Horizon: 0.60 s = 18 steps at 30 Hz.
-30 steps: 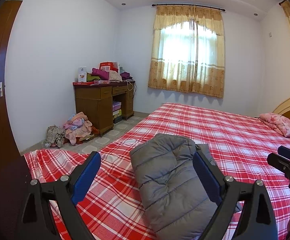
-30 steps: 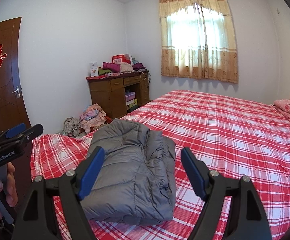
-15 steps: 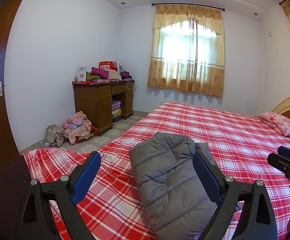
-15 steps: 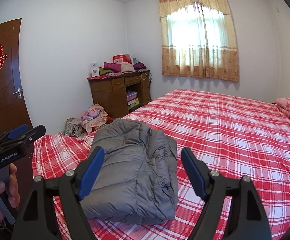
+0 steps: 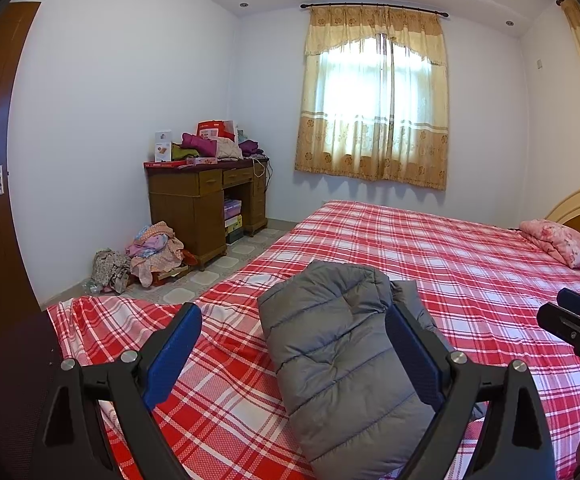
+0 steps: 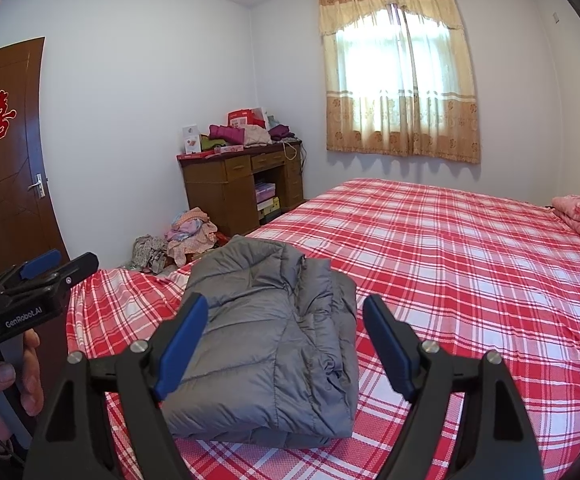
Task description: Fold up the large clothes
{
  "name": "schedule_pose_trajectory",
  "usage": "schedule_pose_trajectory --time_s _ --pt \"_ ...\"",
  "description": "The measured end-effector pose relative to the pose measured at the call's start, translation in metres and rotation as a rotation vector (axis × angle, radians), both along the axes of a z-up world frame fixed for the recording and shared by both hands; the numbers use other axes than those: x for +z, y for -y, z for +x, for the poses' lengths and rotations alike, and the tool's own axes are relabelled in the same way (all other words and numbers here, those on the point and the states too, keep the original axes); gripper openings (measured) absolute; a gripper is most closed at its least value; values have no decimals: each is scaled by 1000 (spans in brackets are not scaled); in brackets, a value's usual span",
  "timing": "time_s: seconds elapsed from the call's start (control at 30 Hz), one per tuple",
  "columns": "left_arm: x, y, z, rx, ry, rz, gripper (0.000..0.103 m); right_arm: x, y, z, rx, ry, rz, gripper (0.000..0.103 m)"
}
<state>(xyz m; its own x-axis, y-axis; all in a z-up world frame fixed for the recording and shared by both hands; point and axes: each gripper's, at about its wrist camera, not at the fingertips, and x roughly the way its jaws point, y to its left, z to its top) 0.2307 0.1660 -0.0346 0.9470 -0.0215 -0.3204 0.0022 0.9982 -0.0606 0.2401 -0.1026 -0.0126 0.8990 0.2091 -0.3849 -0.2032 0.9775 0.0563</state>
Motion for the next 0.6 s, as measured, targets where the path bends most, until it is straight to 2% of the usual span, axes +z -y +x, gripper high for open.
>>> schedule_pose_trajectory --time_s 0.3,0.6 --pt "-2 -2 5 -15 -26 -7 94 2 3 -1 4 13 5 82" --pt "-2 -2 4 -19 -14 -11 94 3 3 -2 10 18 7 82"
